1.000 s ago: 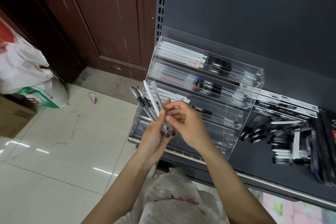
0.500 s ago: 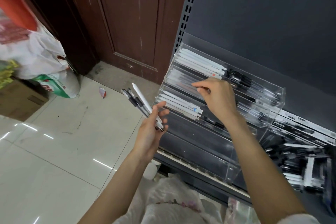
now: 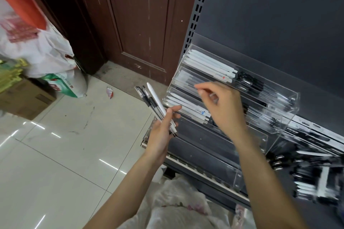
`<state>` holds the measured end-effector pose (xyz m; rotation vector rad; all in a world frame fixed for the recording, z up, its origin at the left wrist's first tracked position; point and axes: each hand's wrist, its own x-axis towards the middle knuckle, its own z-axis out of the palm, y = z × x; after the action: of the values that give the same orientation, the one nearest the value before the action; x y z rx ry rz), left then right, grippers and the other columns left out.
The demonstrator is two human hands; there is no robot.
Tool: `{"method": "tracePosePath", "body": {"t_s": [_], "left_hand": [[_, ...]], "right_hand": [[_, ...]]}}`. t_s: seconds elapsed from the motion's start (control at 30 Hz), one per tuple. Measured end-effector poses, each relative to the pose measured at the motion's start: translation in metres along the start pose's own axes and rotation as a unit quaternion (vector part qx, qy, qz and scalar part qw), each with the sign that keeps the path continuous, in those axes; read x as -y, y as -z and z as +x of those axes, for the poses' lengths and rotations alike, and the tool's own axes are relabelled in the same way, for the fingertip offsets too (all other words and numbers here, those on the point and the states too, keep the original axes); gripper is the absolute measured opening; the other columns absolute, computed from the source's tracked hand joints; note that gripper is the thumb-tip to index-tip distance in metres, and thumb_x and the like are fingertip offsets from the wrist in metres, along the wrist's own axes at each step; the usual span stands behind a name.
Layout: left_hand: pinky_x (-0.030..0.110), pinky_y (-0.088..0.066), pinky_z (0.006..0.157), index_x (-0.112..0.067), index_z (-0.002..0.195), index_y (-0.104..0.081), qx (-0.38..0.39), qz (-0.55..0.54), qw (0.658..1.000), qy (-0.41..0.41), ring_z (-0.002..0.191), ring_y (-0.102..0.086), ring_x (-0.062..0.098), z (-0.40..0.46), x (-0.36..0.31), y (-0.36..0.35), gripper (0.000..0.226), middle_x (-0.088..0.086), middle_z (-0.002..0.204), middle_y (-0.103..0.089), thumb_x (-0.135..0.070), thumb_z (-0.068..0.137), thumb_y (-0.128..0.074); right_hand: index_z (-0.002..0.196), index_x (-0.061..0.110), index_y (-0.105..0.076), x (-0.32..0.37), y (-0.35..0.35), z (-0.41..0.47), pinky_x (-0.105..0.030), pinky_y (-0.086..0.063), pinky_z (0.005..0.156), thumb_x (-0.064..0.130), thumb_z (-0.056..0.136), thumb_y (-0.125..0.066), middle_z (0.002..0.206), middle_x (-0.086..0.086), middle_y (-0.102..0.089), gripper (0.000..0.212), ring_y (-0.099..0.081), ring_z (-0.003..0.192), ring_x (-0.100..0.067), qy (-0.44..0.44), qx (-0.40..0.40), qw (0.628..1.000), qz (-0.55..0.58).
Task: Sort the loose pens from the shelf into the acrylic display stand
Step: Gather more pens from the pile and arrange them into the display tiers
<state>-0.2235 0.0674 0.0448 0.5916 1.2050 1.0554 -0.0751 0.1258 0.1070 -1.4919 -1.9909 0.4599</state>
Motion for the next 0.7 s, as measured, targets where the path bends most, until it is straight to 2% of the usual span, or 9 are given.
{"method": "tracePosePath", "body": {"t_s": [0.07, 0.13, 0.2, 0.27, 0.33, 0.4, 0.53, 0.6, 0.7], "left_hand": [[0.036, -0.041, 0.088, -0.033, 0.1, -0.072, -0.001, 0.023, 1.0, 0.001, 0.091, -0.052, 0.015, -0.001, 0.003, -0.005, 0.035, -0.002, 0.094, -0.059, -0.051, 0.095, -0.043], [0.038, -0.045, 0.088, -0.021, 0.099, -0.072, 0.006, 0.05, 0.999, 0.013, 0.091, -0.059, 0.02, -0.002, 0.006, -0.011, 0.043, 0.005, 0.094, -0.066, -0.055, 0.093, -0.046], [0.038, -0.047, 0.083, -0.006, 0.099, -0.068, 0.035, 0.084, 0.996, 0.016, 0.086, -0.062, 0.025, -0.005, 0.011, -0.019, 0.05, 0.012, 0.089, -0.068, -0.049, 0.096, -0.044], [0.034, -0.045, 0.073, 0.002, 0.088, -0.062, 0.047, 0.104, 0.993, 0.024, 0.073, -0.058, 0.019, -0.01, 0.016, -0.026, 0.047, 0.01, 0.074, -0.063, -0.039, 0.099, -0.042], [0.034, -0.045, 0.071, -0.005, 0.083, -0.06, 0.061, 0.123, 0.99, 0.026, 0.07, -0.056, 0.016, -0.014, 0.02, -0.031, 0.037, 0.009, 0.072, -0.06, -0.031, 0.1, -0.042], [0.03, -0.047, 0.07, -0.007, 0.084, -0.063, 0.087, 0.135, 0.987, 0.024, 0.072, -0.058, 0.017, -0.016, 0.023, -0.035, 0.037, 0.009, 0.075, -0.062, -0.032, 0.1, -0.041], [0.017, -0.046, 0.059, -0.015, 0.096, -0.07, 0.11, 0.108, 0.988, 0.009, 0.069, -0.057, 0.005, -0.021, 0.022, -0.035, 0.037, -0.006, 0.077, -0.065, -0.04, 0.095, -0.042], [0.016, -0.045, 0.061, -0.023, 0.106, -0.07, 0.089, 0.109, 0.99, -0.006, 0.071, -0.055, 0.003, -0.021, 0.023, -0.031, 0.038, -0.008, 0.081, -0.063, -0.041, 0.097, -0.038], [0.021, -0.041, 0.064, -0.022, 0.101, -0.071, 0.001, 0.068, 0.998, -0.006, 0.067, -0.048, 0.006, -0.016, 0.022, -0.019, 0.04, -0.006, 0.075, -0.056, -0.043, 0.097, -0.037]], "right_hand": [[0.111, 0.017, -0.067, 0.013, -0.007, -0.015, -0.004, -0.045, 0.072, 0.022, 0.091, -0.059, 0.093, 0.01, -0.067, 0.022, -0.058, 0.081, 0.004, -0.052, 0.066, 0.995, 0.061], [0.115, 0.021, -0.064, 0.015, -0.022, -0.025, -0.007, -0.041, 0.079, 0.031, 0.091, -0.058, 0.099, 0.011, -0.067, 0.027, -0.055, 0.096, -0.002, -0.087, 0.112, 0.988, 0.058], [0.112, 0.022, -0.064, 0.012, -0.032, -0.029, -0.008, -0.039, 0.08, 0.031, 0.091, -0.059, 0.101, 0.012, -0.066, 0.023, -0.052, 0.102, -0.005, -0.111, 0.11, 0.985, 0.069], [0.105, 0.018, -0.065, 0.008, -0.035, -0.032, -0.009, -0.041, 0.073, 0.023, 0.089, -0.062, 0.095, 0.009, -0.068, 0.016, -0.059, 0.094, -0.003, -0.147, 0.09, 0.977, 0.126], [0.099, 0.018, -0.066, 0.005, -0.035, -0.037, -0.006, -0.04, 0.064, 0.016, 0.086, -0.066, 0.087, 0.009, -0.068, 0.013, -0.062, 0.081, 0.0, -0.178, 0.079, 0.967, 0.165], [0.095, 0.022, -0.064, 0.002, -0.032, -0.043, -0.009, -0.042, 0.064, 0.014, 0.085, -0.067, 0.083, 0.01, -0.068, 0.013, -0.062, 0.075, 0.002, -0.207, 0.06, 0.952, 0.218], [0.092, 0.024, -0.062, -0.008, -0.011, -0.039, -0.026, -0.055, 0.073, 0.01, 0.086, -0.066, 0.082, 0.008, -0.067, 0.015, -0.066, 0.079, -0.008, -0.232, -0.05, 0.927, 0.292], [0.092, 0.023, -0.064, -0.015, 0.003, -0.033, -0.02, -0.053, 0.071, 0.009, 0.086, -0.065, 0.081, 0.007, -0.067, 0.015, -0.065, 0.077, -0.007, -0.205, -0.067, 0.94, 0.263], [0.096, 0.021, -0.07, -0.022, 0.002, -0.03, -0.013, -0.048, 0.07, 0.011, 0.086, -0.066, 0.085, 0.007, -0.069, 0.015, -0.062, 0.075, -0.003, -0.137, 0.006, 0.983, 0.121]]}}
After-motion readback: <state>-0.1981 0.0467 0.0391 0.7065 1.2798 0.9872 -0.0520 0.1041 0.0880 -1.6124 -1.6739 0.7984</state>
